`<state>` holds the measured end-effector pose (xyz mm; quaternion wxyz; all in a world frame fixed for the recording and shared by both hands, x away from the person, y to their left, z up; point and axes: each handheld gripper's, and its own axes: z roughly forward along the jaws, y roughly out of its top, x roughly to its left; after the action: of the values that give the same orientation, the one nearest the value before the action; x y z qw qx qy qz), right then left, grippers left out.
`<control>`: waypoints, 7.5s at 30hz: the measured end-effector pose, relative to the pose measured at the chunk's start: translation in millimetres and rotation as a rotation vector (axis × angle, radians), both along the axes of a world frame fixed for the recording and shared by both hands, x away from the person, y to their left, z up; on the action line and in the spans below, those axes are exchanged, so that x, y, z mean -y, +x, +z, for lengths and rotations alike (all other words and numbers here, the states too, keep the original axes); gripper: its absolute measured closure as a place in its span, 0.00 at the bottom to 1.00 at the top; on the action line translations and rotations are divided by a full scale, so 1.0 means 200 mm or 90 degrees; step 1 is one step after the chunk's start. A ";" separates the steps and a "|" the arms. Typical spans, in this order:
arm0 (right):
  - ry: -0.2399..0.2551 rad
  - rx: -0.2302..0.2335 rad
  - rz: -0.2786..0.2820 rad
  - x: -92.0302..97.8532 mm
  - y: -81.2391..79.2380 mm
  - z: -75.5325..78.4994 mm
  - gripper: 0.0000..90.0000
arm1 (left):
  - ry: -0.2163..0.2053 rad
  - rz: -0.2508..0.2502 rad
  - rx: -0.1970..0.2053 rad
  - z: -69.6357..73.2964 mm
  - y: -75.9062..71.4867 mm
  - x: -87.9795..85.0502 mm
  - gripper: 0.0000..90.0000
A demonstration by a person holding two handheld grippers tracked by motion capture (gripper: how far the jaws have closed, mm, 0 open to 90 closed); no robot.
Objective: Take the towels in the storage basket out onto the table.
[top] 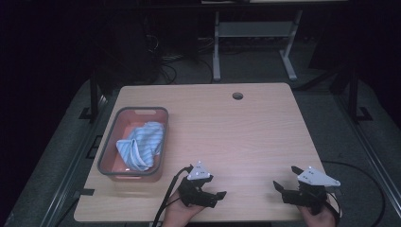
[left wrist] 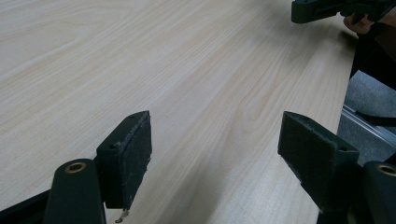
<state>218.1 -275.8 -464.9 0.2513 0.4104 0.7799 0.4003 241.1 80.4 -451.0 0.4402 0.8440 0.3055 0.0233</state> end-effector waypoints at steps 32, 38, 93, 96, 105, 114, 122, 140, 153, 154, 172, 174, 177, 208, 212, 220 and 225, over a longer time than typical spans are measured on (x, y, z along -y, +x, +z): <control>0.001 0.003 -0.015 0.01 0.00 0.01 0.16 | 0.015 -0.048 -0.054 0.18 0.17 0.10 0.20; 0.000 0.003 -0.013 0.01 0.00 0.01 0.16 | 0.023 -0.055 -0.058 0.23 0.23 0.11 0.20; -0.001 0.007 -0.011 0.01 -0.01 0.02 0.16 | 0.021 0.033 -0.040 0.66 0.49 -0.21 0.22; 0.000 0.007 -0.010 0.01 -0.01 0.02 0.16 | 0.026 0.045 -0.039 0.66 0.51 -0.25 0.22; -0.002 0.008 -0.009 0.01 -0.01 0.02 0.16 | 0.023 0.082 -0.041 0.69 0.53 -0.36 0.23; -0.002 0.008 -0.010 0.01 0.00 0.02 0.16 | 0.025 0.151 -0.037 0.68 0.55 -0.52 0.24; -0.003 0.007 -0.009 0.01 0.00 0.02 0.16 | 0.040 0.205 -0.041 0.65 0.56 -0.67 0.24; -0.003 0.005 -0.011 0.01 -0.01 0.02 0.16 | 0.074 0.310 -0.058 0.58 0.56 -0.91 0.24; -0.007 0.007 -0.009 0.01 -0.01 0.02 0.16 | 0.109 0.352 -0.099 0.47 0.56 -1.00 0.24; -0.006 0.006 -0.009 0.01 -0.01 0.02 0.16 | 0.120 0.352 -0.100 0.45 0.56 -1.01 0.24; -0.004 0.009 -0.007 0.01 -0.01 0.03 0.16 | 0.184 0.375 -0.161 0.36 0.60 -1.00 0.28; -0.005 0.010 -0.007 0.01 -0.01 0.03 0.16 | 0.196 0.373 -0.170 0.35 0.61 -0.98 0.31; -0.005 0.010 -0.007 0.01 -0.01 0.03 0.16 | 0.216 0.369 -0.179 0.33 0.63 -0.97 0.34; 0.004 0.009 -0.010 0.01 -0.01 0.03 0.16 | 0.328 0.335 -0.229 0.23 0.73 -0.94 0.76; 0.004 0.010 -0.008 0.01 -0.01 0.03 0.16 | 0.308 0.336 -0.234 0.24 0.72 -0.96 0.77; 0.003 0.010 -0.013 0.01 -0.01 0.03 0.16 | 0.256 0.340 -0.221 0.29 0.69 -1.01 0.77; 0.003 0.011 -0.014 0.01 -0.02 0.03 0.16 | 0.223 0.334 -0.211 0.33 0.66 -1.03 0.77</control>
<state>215.1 -276.9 -458.7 0.2614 0.4163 0.7719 0.4031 372.7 286.8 -385.7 0.2124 0.7916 0.5708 0.0503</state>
